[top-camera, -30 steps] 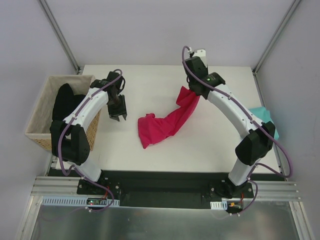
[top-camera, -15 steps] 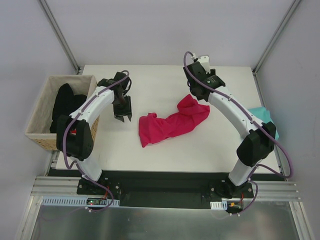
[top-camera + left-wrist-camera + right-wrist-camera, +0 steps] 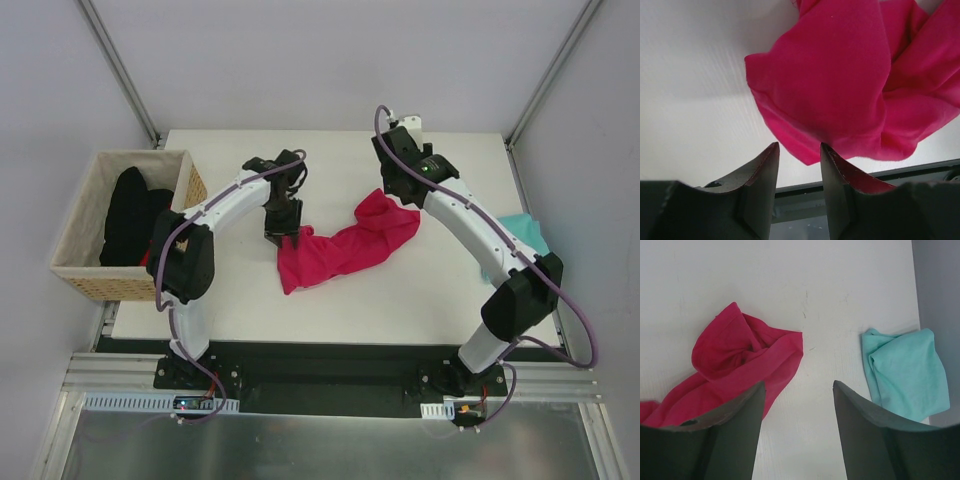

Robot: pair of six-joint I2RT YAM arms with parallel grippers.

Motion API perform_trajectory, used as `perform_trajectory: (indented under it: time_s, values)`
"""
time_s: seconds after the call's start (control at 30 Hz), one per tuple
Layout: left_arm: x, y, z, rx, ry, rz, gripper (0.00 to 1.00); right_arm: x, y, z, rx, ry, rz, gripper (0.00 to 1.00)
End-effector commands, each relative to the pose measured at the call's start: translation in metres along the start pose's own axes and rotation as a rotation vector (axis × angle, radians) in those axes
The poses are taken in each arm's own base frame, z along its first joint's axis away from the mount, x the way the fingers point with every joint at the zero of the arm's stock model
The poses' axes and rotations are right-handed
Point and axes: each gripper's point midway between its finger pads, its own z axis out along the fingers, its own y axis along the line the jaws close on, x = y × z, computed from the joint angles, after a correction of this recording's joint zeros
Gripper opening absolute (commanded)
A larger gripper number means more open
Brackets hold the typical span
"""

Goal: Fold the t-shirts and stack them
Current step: Flatten out the tshirt

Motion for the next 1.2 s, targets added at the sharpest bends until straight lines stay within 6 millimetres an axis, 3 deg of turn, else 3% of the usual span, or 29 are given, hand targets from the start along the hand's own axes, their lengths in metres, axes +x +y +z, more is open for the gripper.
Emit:
perform_trajectory:
  time_s: [0.0, 0.23, 0.3, 0.33, 0.37, 0.43, 0.63, 0.97, 1.17]
  values:
    - [-0.004, -0.016, 0.007, 0.022, 0.032, 0.017, 0.39, -0.007, -0.009, -0.027, -0.055, -0.04, 0.058, 0.6]
    - [-0.016, -0.027, 0.007, 0.044, 0.016, 0.037, 0.42, 0.001, -0.007, -0.027, -0.064, -0.012, 0.04, 0.59]
    - [-0.019, -0.027, 0.009, 0.037, 0.012, 0.037, 0.36, 0.001, -0.005, -0.026, -0.07, -0.01, 0.044, 0.59]
    - [-0.019, -0.027, 0.008, 0.034, 0.011, 0.035, 0.33, 0.002, -0.003, -0.026, -0.076, -0.007, 0.04, 0.59]
    - [-0.02, -0.026, 0.009, 0.033, 0.01, 0.034, 0.18, 0.0, -0.002, -0.025, -0.081, -0.01, 0.045, 0.59]
    - [-0.018, -0.026, 0.01, 0.032, 0.019, 0.025, 0.0, -0.001, 0.001, -0.024, -0.088, -0.007, 0.042, 0.59]
    - [-0.01, -0.023, 0.014, 0.026, 0.041, 0.014, 0.0, -0.003, 0.003, -0.025, -0.098, -0.009, 0.046, 0.59]
    - [-0.023, -0.023, -0.018, 0.024, -0.064, 0.033, 0.0, -0.011, 0.01, -0.026, -0.127, -0.02, 0.069, 0.59]
    - [-0.014, -0.02, -0.022, 0.021, -0.037, 0.033, 0.26, -0.012, 0.014, -0.025, -0.142, -0.019, 0.076, 0.59]
